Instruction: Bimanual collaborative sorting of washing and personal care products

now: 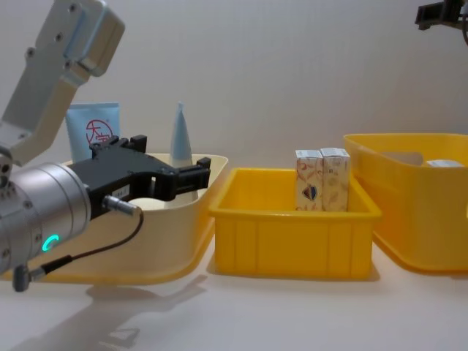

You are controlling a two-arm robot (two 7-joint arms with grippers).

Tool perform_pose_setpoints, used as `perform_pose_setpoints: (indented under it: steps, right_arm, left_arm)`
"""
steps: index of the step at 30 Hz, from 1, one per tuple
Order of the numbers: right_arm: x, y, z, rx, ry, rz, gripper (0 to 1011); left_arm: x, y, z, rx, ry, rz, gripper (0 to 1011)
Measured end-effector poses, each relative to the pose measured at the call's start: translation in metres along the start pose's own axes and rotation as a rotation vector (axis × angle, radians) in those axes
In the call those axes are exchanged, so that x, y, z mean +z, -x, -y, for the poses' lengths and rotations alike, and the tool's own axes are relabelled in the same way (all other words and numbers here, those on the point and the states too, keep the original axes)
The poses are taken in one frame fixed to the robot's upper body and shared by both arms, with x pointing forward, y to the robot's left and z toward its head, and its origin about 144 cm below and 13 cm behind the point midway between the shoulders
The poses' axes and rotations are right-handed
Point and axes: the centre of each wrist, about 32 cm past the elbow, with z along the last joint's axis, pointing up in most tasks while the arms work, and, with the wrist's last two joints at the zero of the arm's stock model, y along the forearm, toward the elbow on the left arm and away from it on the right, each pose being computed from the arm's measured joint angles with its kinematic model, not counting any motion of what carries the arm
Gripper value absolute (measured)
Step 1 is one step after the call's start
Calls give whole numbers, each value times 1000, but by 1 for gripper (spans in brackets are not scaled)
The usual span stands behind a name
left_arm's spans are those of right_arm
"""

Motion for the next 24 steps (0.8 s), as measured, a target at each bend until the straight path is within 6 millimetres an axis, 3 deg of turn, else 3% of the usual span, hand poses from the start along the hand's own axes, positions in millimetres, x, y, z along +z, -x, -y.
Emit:
perform_pose_setpoints:
  steps: [24]
  right_arm:
    - [0,1,1,7,0,-2,1001]
  left_arm:
    - [9,-35,42,-13,-43,-108,1000]
